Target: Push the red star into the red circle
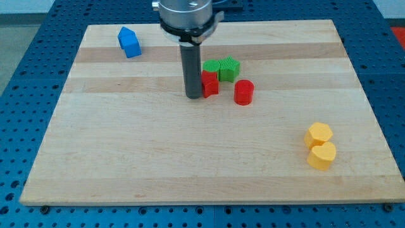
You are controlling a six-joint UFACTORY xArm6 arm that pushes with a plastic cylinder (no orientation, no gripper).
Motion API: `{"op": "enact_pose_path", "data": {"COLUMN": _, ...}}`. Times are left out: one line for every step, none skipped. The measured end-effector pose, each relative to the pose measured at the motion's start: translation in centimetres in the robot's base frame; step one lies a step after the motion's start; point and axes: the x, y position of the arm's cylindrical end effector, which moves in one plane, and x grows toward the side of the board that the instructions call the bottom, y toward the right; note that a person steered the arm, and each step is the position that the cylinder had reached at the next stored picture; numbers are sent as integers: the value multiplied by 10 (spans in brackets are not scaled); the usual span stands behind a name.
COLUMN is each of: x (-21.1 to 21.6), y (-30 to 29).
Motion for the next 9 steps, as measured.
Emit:
{"op": "enact_pose_path", "data": {"x": 0, "y": 12}}
{"op": "enact_pose_path", "data": {"x": 2, "y": -17}}
{"op": "enact_pose_path", "data": {"x": -14, "y": -67}}
{"op": "enact_pose_path", "data": {"x": -40, "y": -60}}
{"op": "enact_pose_path", "data": {"x": -42, "y": -40}}
{"op": "enact_pose_path", "data": {"x": -42, "y": -18}}
{"op": "enact_pose_path", "data": {"x": -41, "y": 3}}
{"op": "enact_pose_path", "data": {"x": -35, "y": 22}}
{"op": "enact_pose_path", "data": {"x": -25, "y": 36}}
